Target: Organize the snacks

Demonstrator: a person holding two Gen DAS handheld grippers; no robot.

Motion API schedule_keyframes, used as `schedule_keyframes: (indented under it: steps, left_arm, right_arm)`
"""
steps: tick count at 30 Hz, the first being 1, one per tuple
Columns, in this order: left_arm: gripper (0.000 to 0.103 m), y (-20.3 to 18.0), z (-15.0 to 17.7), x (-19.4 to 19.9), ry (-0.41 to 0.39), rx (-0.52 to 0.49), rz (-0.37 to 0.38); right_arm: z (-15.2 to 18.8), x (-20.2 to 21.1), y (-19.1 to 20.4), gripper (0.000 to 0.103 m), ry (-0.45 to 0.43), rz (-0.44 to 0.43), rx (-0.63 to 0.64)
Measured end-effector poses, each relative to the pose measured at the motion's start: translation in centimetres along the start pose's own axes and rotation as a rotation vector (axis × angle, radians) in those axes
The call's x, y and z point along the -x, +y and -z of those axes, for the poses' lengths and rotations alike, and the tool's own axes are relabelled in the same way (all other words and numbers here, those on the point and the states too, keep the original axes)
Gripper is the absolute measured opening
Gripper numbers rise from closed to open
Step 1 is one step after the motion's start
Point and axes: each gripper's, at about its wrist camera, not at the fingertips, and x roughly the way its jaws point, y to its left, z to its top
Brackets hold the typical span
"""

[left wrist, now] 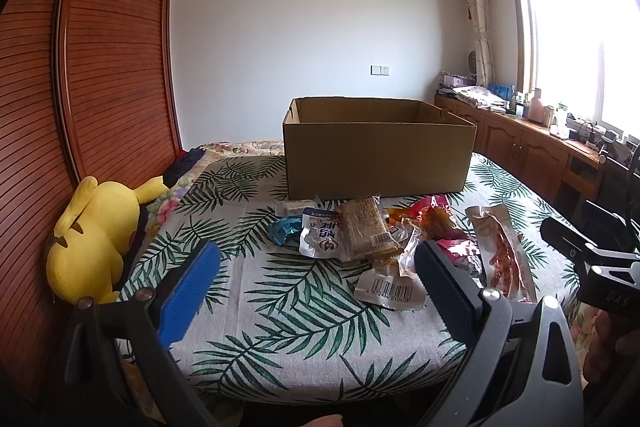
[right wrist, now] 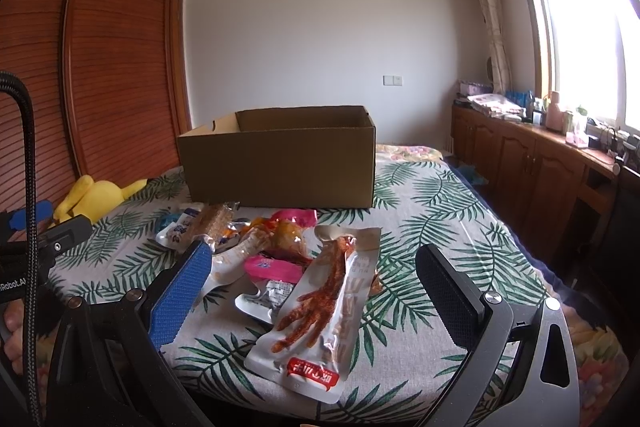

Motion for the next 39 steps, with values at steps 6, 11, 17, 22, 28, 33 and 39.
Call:
schedule_keyframes:
  steps: [6,11,17,22,28,33,39]
  left_arm:
    - [0.099,-0.1,0.0,-0.1,0.001,-0.003,0.001]
    - [0.099,0.0,0.2,-0.4,0.017,0.006,0.010]
    - [0.099,-0.3,0.7,-1.2,0.039,-0.001,0.011]
    - [0.099,-0.7,1.1,-2.9,0.069,-0.011,0.019]
    - [0.099,-1.1,1.3,-5.1,0.105,-0.023,0.036]
    - [0.099,-1.4,1.2,-6.9,0.143,-0.023,0.072]
    - [0.099,-1.5,0.4,-8.9,0.174,-0.017,0.115]
  right_arm:
    - [0.0,-0.2,0.1,0.103,0.006,0.001,0.004]
    - [0.3,-0.5,0.0,0.103,0.015,0.003,0.005]
    - [1.0,-1.9,-0.2,0.103,0.055,0.001,0.010]
    - [1.8,-3.9,-0.6,0.103,0.110,-0.014,0.008]
    - [2.4,-6.6,-1.5,0.099,0.183,-0.030,-0.002]
    - [2.4,-8.9,-2.4,0.092,0.271,-0.065,-0.033]
    - [2.5,-10.6,-3.1,0.087,0.343,-0.101,-0.060]
